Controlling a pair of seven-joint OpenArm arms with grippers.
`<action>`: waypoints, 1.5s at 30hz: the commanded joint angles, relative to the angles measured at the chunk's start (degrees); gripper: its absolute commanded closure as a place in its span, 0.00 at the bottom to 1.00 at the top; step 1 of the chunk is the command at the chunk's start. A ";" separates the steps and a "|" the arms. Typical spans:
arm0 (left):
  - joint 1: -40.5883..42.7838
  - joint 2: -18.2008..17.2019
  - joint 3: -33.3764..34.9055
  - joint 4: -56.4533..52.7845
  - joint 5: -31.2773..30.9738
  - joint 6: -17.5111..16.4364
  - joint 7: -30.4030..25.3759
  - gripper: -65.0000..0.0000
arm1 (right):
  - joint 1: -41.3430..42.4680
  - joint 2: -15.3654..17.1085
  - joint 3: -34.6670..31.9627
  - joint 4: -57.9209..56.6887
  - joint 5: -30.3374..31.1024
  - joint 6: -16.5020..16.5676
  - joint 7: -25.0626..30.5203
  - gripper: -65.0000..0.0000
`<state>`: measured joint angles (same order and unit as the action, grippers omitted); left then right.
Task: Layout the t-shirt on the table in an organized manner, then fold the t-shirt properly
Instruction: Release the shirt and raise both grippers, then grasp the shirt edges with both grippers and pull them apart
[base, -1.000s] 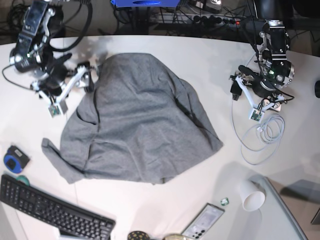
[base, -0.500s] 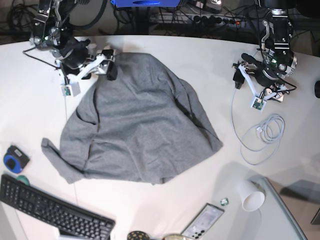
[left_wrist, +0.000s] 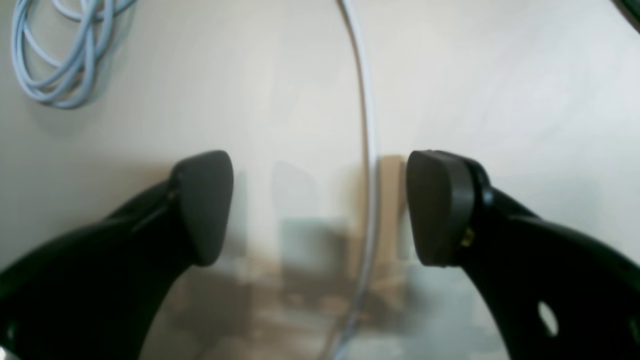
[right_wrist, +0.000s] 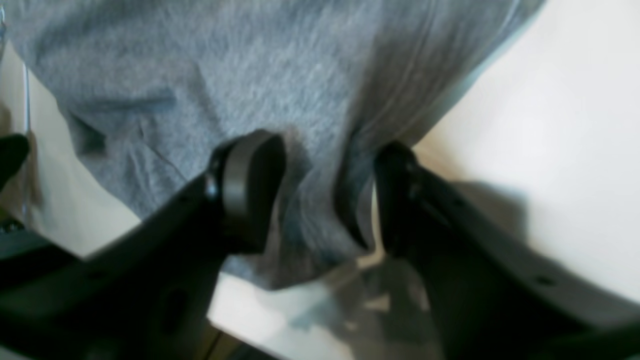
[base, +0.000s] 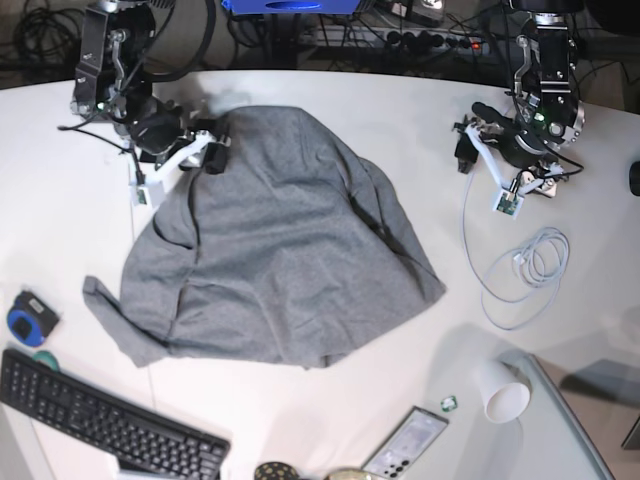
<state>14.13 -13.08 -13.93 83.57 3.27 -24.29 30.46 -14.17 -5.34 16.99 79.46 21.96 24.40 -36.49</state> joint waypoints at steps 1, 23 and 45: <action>-0.28 -0.59 0.79 1.05 -2.08 -0.28 -1.05 0.20 | -0.02 1.17 0.02 0.41 -0.20 0.17 -0.74 0.77; -4.77 6.97 21.10 -1.68 -8.94 -0.10 -1.05 0.22 | 1.65 5.74 0.11 23.79 -0.11 0.26 -17.62 1.00; -13.73 5.48 23.91 -16.01 -0.32 0.16 -1.05 0.99 | 4.72 10.31 0.54 30.74 -0.20 0.26 -17.27 1.00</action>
<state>0.16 -6.68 10.24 67.92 -0.89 -26.04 24.51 -10.04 4.19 17.32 108.79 21.37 24.56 -55.13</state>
